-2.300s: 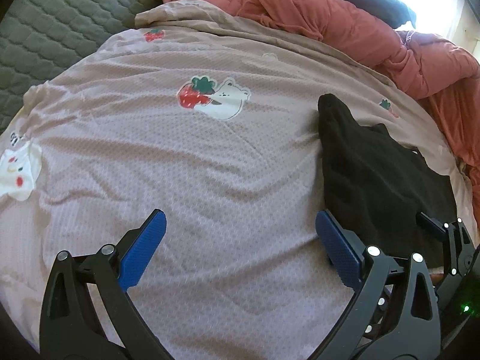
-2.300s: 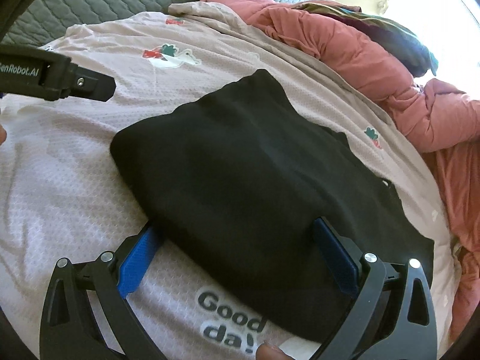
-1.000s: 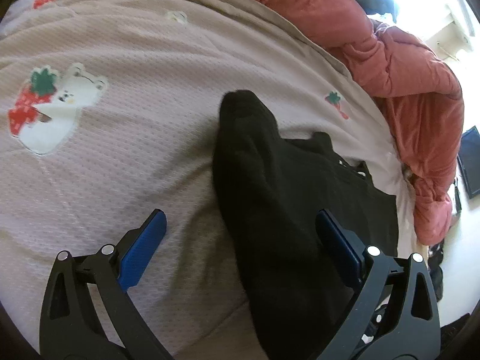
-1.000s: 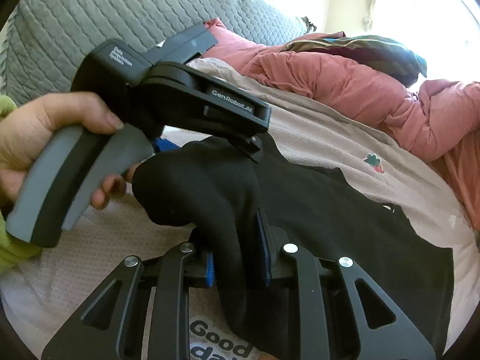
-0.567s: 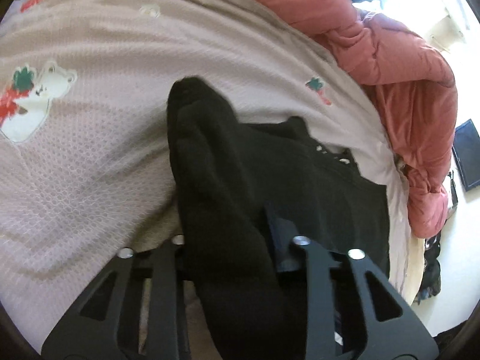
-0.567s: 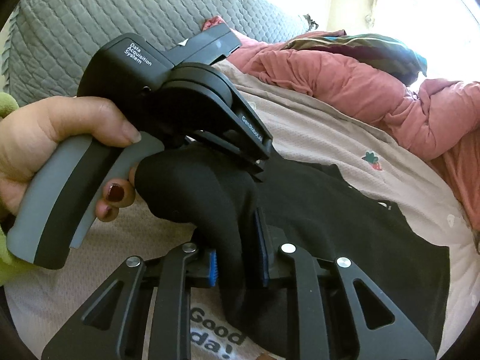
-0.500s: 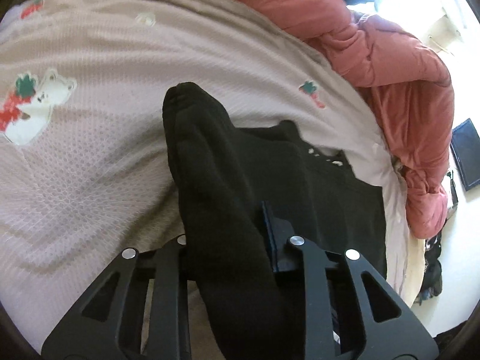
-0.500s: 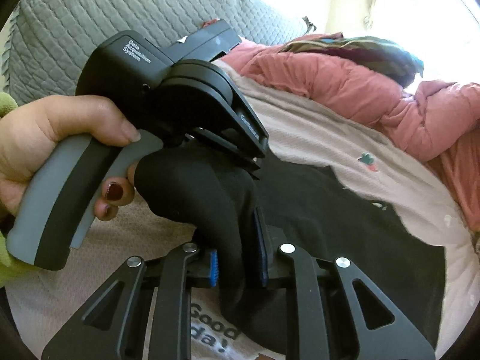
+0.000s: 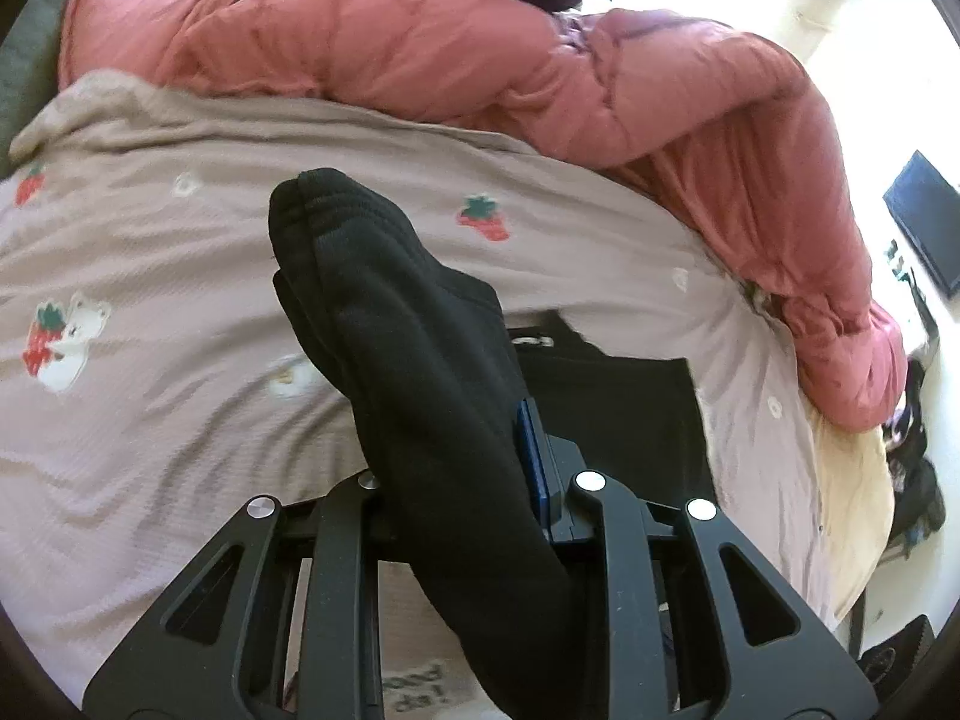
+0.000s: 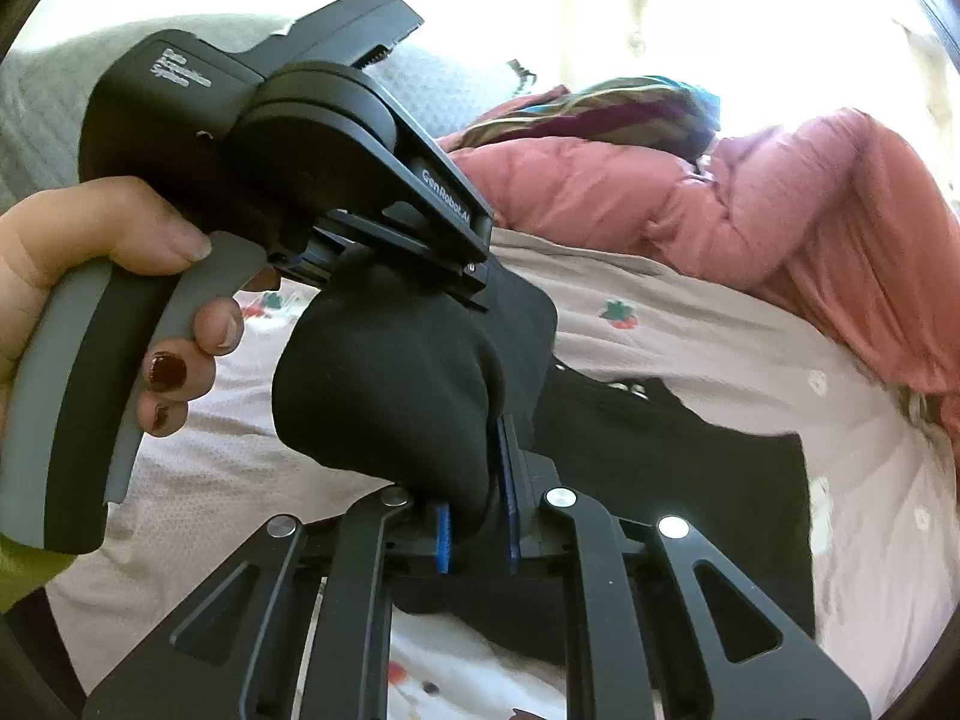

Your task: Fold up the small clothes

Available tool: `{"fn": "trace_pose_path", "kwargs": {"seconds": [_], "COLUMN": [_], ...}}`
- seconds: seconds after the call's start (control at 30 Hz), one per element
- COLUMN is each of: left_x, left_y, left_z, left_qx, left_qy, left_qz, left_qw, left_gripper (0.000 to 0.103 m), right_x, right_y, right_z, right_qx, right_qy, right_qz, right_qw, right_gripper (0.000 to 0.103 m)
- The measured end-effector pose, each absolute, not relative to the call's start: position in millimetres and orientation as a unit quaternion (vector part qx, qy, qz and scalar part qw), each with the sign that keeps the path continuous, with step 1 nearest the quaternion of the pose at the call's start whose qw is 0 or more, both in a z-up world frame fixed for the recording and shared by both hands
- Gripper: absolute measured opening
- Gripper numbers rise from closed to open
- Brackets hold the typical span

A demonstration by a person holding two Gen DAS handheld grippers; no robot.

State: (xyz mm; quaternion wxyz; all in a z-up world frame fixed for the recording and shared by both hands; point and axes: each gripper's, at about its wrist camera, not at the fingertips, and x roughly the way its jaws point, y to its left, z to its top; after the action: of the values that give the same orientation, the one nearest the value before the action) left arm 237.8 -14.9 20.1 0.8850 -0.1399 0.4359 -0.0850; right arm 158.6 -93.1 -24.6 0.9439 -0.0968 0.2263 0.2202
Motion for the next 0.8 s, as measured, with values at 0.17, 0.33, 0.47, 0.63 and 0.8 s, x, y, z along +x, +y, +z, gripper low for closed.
{"fn": "trace_pose_path", "kwargs": {"seconds": [0.17,0.33,0.47,0.63,0.8], "left_x": [239.2,242.7,247.7,252.0,255.7], "left_y": [-50.2,-80.2,-99.8,-119.1,-131.9], "left_z": [28.1,27.3,23.4,17.0,10.5], "left_qx": [-0.112,-0.096,-0.084,-0.073,-0.067], "left_qy": [0.436,0.442,0.450,0.459,0.467], "left_qz": [-0.095,-0.102,-0.107,-0.111,-0.118], "left_qw": [0.888,0.886,0.883,0.878,0.874], "left_gripper": [0.016,0.016,0.016,0.016,0.016], "right_x": [155.6,157.4,159.3,156.9,162.6], "right_y": [-122.9,-149.9,-166.2,-185.6,-199.4], "right_z": [-21.5,-23.3,-27.3,-34.8,-42.0], "right_qx": [-0.065,-0.035,-0.020,0.006,0.028], "right_qy": [0.225,0.229,0.233,0.244,0.258], "right_qz": [0.211,0.204,0.199,0.193,0.187], "right_qw": [0.949,0.951,0.952,0.950,0.947], "right_gripper": [0.011,0.011,0.011,0.011,0.011]}}
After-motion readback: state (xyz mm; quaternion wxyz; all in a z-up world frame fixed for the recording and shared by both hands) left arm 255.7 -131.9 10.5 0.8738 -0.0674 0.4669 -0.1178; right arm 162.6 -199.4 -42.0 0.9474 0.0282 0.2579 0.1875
